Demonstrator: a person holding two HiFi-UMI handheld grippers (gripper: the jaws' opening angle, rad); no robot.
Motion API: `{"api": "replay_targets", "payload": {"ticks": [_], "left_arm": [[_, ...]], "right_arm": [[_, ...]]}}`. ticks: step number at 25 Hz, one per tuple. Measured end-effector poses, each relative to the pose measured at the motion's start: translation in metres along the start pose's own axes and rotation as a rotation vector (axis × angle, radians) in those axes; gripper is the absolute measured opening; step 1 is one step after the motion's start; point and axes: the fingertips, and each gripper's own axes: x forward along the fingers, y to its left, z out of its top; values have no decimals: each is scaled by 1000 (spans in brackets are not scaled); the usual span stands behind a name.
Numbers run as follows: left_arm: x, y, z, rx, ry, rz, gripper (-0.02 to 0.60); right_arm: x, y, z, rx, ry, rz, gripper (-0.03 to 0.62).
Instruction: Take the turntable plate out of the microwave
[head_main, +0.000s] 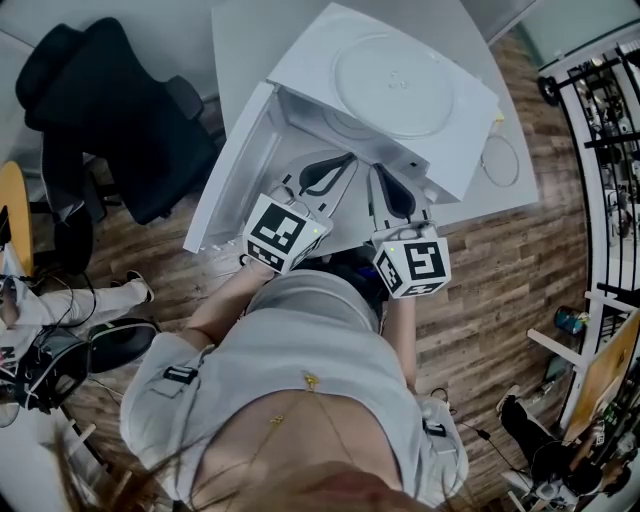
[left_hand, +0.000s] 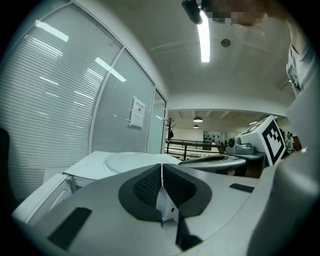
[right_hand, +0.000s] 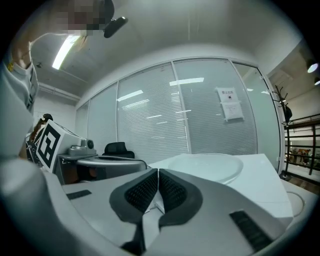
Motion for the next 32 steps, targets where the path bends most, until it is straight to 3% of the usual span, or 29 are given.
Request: {"api": "replay_targets", "payload": {"ticks": [11,16,32], "left_arm": [[-11,-15,30,34,-70,-29,34],[-17,-18,36,58,-81,-23,34],[-18,-22,29,73,-51,-26,34]], "right_arm": [[-13,22,40,-78,-116,75,21],[-17,29,45,-131,-116,74,21],[-19,30,41,-123,-98,62,21]]}}
